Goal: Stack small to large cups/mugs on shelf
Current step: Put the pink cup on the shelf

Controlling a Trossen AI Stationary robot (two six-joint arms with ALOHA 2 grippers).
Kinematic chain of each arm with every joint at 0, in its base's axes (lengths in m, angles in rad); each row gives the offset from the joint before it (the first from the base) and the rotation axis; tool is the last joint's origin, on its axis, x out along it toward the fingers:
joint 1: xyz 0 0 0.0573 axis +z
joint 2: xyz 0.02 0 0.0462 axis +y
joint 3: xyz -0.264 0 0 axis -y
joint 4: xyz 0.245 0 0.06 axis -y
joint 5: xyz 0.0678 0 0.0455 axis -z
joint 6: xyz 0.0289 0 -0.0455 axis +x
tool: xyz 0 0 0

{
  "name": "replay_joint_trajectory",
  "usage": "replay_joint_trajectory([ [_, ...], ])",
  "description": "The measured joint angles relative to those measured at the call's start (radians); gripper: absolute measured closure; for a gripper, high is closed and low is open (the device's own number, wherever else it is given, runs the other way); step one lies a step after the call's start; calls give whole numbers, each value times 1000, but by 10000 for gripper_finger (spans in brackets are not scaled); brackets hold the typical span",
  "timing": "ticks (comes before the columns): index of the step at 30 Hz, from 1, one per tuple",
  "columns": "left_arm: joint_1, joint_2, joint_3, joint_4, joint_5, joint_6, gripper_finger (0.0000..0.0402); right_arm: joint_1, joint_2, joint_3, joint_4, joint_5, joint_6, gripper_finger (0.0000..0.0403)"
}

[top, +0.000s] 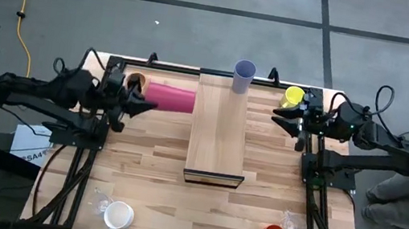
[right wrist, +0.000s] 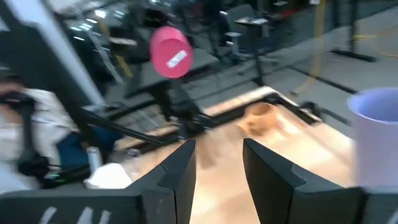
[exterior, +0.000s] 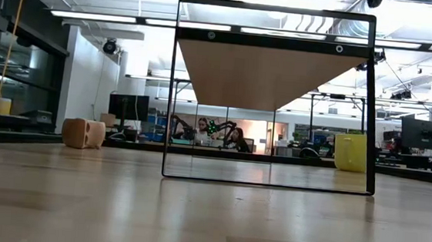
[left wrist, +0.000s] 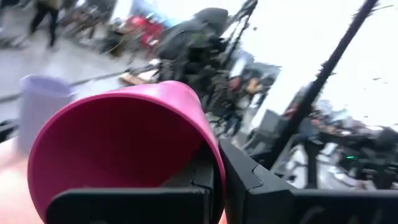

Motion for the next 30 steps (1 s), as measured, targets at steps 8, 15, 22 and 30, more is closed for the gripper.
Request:
replay_joint_trajectory([
  [8,-6,-7,-6,23,17,53,401,0,32,0,120,-132,15,279],
  [15,-6,-8,-6,28,21,72,401,0,73,0,118,-131,7,279],
  [22,-6,-8,-6,27,21,40,401,0,94,0,115,-131,5,279],
  [30,-6,-7,-6,25,2,20,401,0,41,0,116,-130,-21,279],
])
